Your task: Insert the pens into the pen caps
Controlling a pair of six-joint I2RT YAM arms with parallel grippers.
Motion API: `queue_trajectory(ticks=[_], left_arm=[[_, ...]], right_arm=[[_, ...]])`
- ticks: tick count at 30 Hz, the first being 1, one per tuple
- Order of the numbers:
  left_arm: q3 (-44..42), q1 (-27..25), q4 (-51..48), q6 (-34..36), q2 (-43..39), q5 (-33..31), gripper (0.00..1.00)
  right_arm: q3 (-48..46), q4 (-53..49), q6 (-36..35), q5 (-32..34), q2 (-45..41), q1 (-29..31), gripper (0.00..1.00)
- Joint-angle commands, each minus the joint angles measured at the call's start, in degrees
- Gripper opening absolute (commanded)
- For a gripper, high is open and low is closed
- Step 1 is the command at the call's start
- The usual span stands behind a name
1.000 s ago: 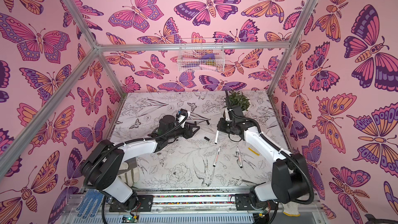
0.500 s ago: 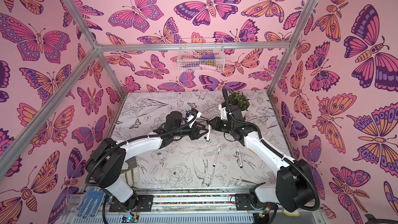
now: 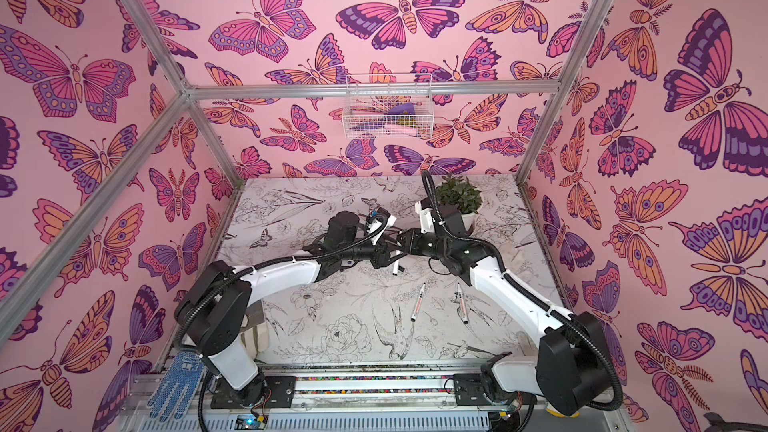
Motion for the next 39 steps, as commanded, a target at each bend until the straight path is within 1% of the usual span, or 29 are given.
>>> queue_trajectory(ticks=[1, 5, 7, 9, 12, 15, 18, 19, 20, 23, 27, 30, 31, 35, 39], left_arm=[[0.54, -0.17, -1.19, 0.61, 1.06, 1.09, 0.37], [0.09, -0.21, -1.51, 0.82, 1.05, 0.74, 0.32], [0.31, -0.24, -1.55, 0.85, 1.2, 0.49, 0.27], [0.74, -0.17, -1.55, 0.94, 1.39, 0.48, 0.18], [1.11, -0.16, -1.66, 0.71, 1.66, 0.19, 0.0], [0.18, 0.54, -1.69, -0.4, 1.46, -3.07, 0.0], [-2.38, 2.13, -0.66, -2.12, 0.61, -7.53, 0.0], [-3.47, 2.89, -0.49, -3.02, 0.04, -9.54, 0.0], [-4.5, 3.89, -0.16, -4.15, -0.54, -12.21, 0.0], [-7.58, 6.31, 0.77, -6.29, -2.6, -17.5, 0.0], [-9.63, 7.6, 1.14, -6.95, -4.95, -21.63, 0.0], [-10.01, 7.81, 1.2, -7.04, -5.64, -21.28, 0.0], [-10.02, 7.84, 1.39, -7.09, -5.72, -20.65, 0.0], [-10.19, 8.08, 1.43, -7.09, -5.97, -18.66, 0.0], [-10.62, 8.18, 1.4, -7.03, -6.54, -18.41, 0.0]], right_arm=[[-0.74, 2.42, -0.19, 1.11, -0.27, 0.28, 0.0], [-0.65, 2.42, -0.7, 1.85, -1.1, 0.28, 0.0], [-0.5, 2.24, -0.83, 1.54, -1.11, 0.28, 0.0], [-0.71, 2.25, -0.87, 1.59, -1.09, 0.28, 0.0], [-1.24, 2.59, -0.47, 1.46, -1.1, 0.29, 0.0], [-1.46, 2.96, -0.26, 0.67, -1.11, 0.28, 0.01], [-1.27, 2.03, -0.61, 0.15, -1.06, 0.28, 0.28], [-1.22, 1.35, -0.53, 0.85, -1.05, 0.28, 0.34], [-1.41, 1.03, -0.29, 1.64, -0.87, 0.28, 0.37], [-1.58, -0.45, 1.18, 5.4, 0.62, 0.29, 0.4], [2.69, -5.71, 0.35, 9.27, 6.59, 0.28, 0.43], [10.83, -14.57, -2.34, 12.41, 14.12, 0.29, 0.43], [14.14, -17.73, -4.12, 13.47, 18.71, 0.29, 0.42], [27.82, -29.61, -10.18, 18.74, 31.06, 0.28, 0.42], [37.31, -34.45, -13.11, 19.89, 39.91, 0.37, 0.41]])
